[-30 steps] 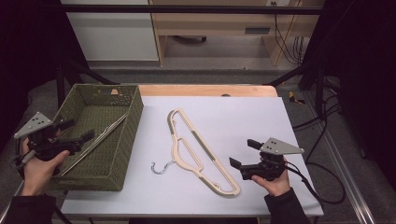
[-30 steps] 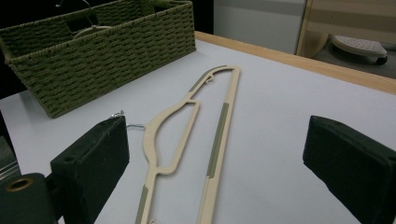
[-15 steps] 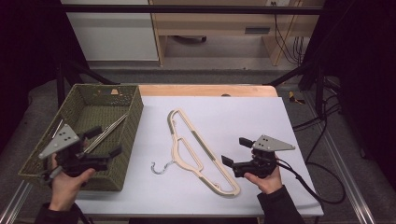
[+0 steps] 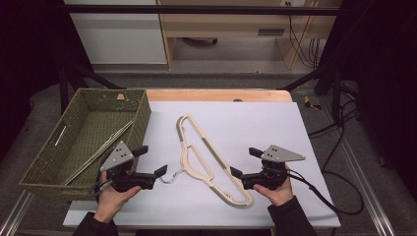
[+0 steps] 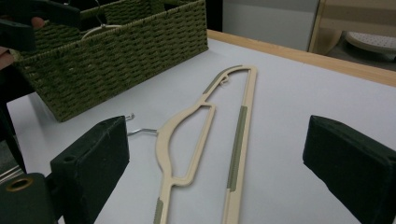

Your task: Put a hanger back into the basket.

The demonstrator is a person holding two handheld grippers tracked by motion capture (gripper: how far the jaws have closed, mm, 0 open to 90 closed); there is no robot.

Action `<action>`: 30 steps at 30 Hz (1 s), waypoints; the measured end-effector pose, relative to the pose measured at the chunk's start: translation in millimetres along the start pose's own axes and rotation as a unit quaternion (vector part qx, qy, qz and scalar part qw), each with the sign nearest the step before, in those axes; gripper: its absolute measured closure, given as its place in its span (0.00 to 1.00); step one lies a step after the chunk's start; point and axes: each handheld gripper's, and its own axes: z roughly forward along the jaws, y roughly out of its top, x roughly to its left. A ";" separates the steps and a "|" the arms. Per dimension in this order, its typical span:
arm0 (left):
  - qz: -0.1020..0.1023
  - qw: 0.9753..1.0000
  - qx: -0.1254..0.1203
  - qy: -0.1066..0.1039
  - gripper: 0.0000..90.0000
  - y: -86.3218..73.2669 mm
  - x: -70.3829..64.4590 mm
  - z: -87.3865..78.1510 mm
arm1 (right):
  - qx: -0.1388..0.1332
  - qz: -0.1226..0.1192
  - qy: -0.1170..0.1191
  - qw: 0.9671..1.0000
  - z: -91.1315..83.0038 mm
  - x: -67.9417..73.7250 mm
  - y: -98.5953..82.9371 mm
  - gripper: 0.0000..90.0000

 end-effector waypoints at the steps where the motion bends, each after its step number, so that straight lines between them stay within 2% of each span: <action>1: 0.002 1.000 0.007 -0.001 0.07 -2.3 -0.9 3.5 | 0.000 0.000 0.000 1.000 0.0 0.0 0.0 0.08; 6: 0.002 0.999 0.046 -0.008 0.10 -13.5 -0.5 23.0 | 0.011 0.005 0.000 1.000 3.3 1.6 -7.3 0.08; 8: 0.001 0.998 0.054 -0.011 0.10 -15.1 0.2 28.2 | 0.012 0.003 0.003 1.000 3.9 1.7 -7.9 0.08; 16: 0.010 0.996 0.083 -0.015 0.12 -12.9 -1.0 48.9 | 0.012 0.007 0.009 1.000 4.0 1.9 -8.9 0.09; 22: 0.007 0.994 0.108 -0.012 0.14 -16.8 4.2 67.2 | 0.017 0.005 0.009 1.000 2.9 1.7 -11.3 0.09; 25: 0.007 0.994 0.110 -0.010 0.16 -18.9 5.1 70.2 | 0.015 0.006 0.008 1.000 2.4 1.6 -12.1 0.09; 30: 0.012 0.991 0.129 -0.011 0.21 -23.7 7.9 78.0 | 0.022 0.001 0.005 1.000 3.5 0.7 -13.9 0.09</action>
